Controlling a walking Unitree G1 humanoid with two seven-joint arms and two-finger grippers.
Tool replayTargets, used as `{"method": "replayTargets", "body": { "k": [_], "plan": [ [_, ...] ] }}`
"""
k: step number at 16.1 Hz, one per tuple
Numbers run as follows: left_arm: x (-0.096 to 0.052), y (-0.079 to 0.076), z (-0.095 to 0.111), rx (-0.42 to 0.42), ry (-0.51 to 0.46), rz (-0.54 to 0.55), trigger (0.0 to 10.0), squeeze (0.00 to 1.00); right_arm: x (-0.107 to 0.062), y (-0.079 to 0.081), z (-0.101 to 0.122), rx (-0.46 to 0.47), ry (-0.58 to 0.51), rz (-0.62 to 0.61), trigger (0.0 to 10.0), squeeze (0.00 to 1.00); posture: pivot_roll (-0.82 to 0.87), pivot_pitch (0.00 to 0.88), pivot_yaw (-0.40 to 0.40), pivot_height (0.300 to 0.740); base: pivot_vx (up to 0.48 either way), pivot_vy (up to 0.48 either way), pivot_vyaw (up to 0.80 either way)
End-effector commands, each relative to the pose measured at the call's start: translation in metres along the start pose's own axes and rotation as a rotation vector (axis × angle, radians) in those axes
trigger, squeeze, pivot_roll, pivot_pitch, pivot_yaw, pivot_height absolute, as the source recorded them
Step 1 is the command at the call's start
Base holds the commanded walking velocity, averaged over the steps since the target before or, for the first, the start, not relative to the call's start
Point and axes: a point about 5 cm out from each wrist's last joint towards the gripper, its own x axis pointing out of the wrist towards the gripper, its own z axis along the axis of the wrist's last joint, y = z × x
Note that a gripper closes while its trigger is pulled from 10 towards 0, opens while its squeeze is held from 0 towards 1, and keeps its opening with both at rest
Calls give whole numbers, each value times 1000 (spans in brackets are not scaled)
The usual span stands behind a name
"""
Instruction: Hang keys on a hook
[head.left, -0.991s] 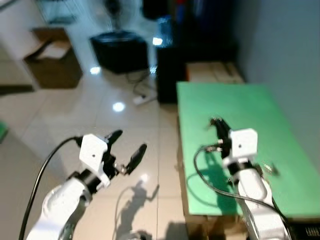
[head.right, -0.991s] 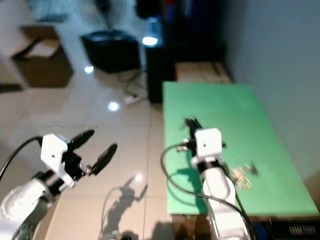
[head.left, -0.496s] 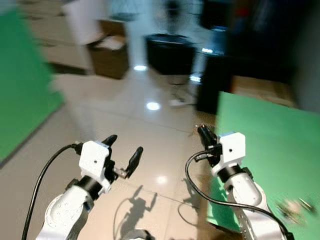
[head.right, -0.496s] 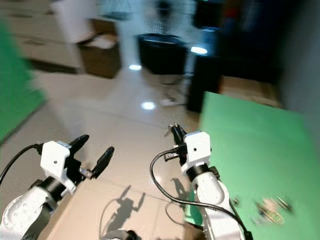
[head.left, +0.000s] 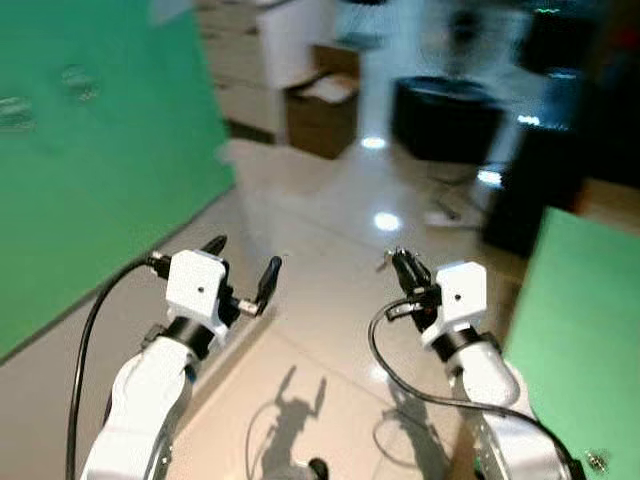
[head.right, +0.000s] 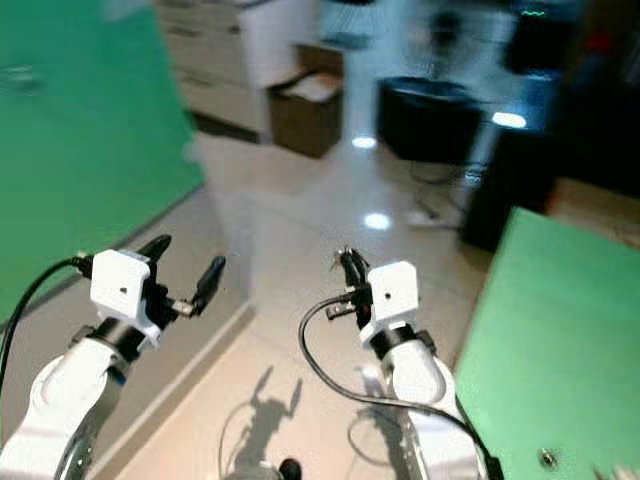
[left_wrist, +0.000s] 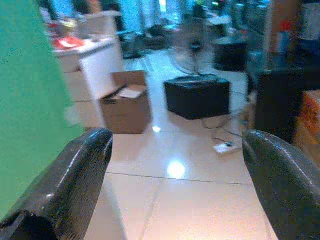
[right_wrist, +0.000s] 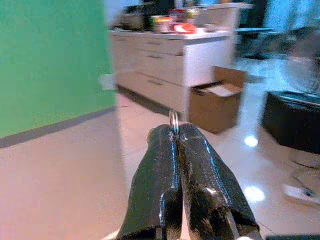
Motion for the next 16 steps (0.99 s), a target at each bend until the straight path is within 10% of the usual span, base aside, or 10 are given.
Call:
{"method": "replayTargets", "body": {
  "k": [1,16],
  "plan": [
    [0,1,0,30,-3,4,10000,0,3,3,4,34,-11,24,10000,0,-15,0,62,740,0,0,800],
    [2,-9,11,86,-70,6,10000,0,16,14,16,116,-24,210,10000,0,56,0,2,740,19,0,800]
  ]
}}
